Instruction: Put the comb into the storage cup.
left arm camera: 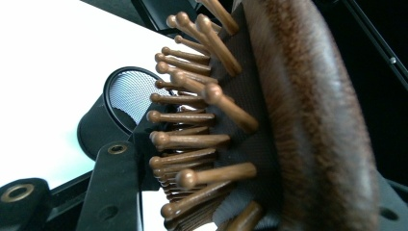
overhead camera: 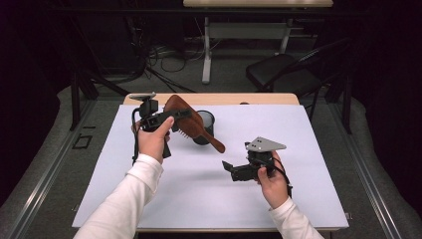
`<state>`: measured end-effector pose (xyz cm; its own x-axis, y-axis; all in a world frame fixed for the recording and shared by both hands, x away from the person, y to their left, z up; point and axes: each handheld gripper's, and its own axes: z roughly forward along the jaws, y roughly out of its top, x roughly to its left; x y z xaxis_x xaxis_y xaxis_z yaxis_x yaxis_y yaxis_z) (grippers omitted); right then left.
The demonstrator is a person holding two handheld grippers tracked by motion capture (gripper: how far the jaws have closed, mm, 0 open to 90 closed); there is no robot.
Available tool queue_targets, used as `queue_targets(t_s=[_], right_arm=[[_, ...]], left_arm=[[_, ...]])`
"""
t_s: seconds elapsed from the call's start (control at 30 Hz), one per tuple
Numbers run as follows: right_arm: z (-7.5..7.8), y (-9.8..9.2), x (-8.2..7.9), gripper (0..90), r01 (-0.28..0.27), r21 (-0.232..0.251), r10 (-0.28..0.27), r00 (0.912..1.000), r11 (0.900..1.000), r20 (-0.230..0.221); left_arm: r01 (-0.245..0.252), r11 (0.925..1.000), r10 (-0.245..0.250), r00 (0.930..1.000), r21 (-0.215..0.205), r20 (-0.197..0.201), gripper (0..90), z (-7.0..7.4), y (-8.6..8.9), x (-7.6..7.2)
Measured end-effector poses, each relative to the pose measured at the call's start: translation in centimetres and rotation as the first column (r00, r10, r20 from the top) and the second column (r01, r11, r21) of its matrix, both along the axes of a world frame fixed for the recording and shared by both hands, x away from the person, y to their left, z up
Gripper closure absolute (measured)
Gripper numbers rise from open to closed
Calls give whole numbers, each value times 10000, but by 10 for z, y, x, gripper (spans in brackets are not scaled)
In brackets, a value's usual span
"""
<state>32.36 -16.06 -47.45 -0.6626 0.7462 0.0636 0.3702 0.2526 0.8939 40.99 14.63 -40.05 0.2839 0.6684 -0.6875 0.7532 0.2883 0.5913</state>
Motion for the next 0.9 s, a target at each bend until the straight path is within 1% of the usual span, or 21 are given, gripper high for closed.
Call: queue_targets(t_s=[0.13, 0.23, 0.27, 0.33, 0.37, 0.53, 0.77, 0.9], right_arm=[[0, -1, 1, 0, 35, -25, -35, 10000, 10000, -27], [-1, -1, 1, 0, 15, -39, -15, 10000, 10000, -73], [-1, -1, 1, 0, -13, -39, 12, 10000, 10000, -90], [-2, 0, 1, 0, -90, -44, 89, 9999, 9999, -120], [-2, 0, 1, 0, -121, -87, 120, 9999, 9999, -104], [-2, 0, 1, 0, -100, -132, 98, 9999, 9999, -107], [-2, -1, 1, 0, -100, -95, 99, 9999, 9999, -76], [-2, 0, 1, 0, -124, -161, 122, 9999, 9998, -117]], left_arm=[[-79, 9999, 78, 10000, -90, -62, 473, 2, 1, 3], [-168, 9999, 168, 9998, -4, -43, 473, 6, 1, 5], [-160, 9998, 160, 9999, 81, 2, 473, 7, 2, 5], [-289, 9995, 289, 9996, 97, 48, 472, 9, 1, 7], [-252, 9995, 251, 9997, 184, 79, 472, 10, 1, 7], [-403, 9986, 399, 9991, 332, 129, 472, 15, 0, 11], [-650, 9978, 648, 9978, 153, 109, 470, 19, 3, 17], [-762, 9969, 761, 9971, 188, 60, 469, 21, 5, 21]])
